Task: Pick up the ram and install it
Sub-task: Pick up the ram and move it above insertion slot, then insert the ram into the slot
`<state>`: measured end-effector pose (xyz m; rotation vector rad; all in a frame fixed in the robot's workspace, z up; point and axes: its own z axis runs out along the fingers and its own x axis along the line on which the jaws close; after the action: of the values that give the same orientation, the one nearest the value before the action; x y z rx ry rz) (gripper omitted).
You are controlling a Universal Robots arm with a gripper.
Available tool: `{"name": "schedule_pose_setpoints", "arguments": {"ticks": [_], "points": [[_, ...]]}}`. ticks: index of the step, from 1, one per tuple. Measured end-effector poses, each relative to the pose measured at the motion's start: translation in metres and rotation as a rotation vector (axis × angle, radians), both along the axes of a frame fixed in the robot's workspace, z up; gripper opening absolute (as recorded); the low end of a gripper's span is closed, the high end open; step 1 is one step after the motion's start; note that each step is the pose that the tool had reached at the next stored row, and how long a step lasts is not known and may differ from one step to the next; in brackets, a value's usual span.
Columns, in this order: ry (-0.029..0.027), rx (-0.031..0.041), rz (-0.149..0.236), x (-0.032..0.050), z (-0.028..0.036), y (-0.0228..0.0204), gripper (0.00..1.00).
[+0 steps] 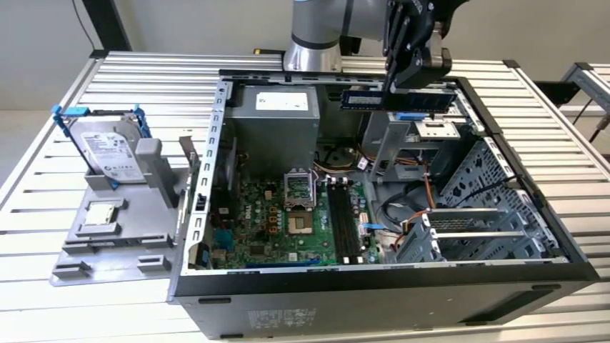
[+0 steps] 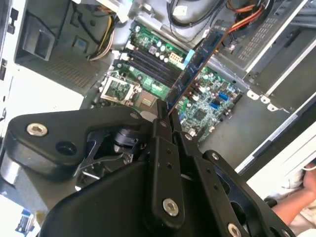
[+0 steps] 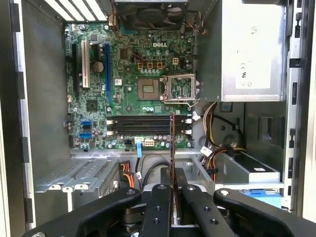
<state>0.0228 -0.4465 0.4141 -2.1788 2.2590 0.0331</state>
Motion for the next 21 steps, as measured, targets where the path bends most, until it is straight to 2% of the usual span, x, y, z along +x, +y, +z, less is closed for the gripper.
{"name": "schedule_pose_setpoints", "arguments": {"ticks": [21], "points": [[0.0, 0.0009, 0.0, 0.0, -0.0018, 0.0, 0.0]]}}
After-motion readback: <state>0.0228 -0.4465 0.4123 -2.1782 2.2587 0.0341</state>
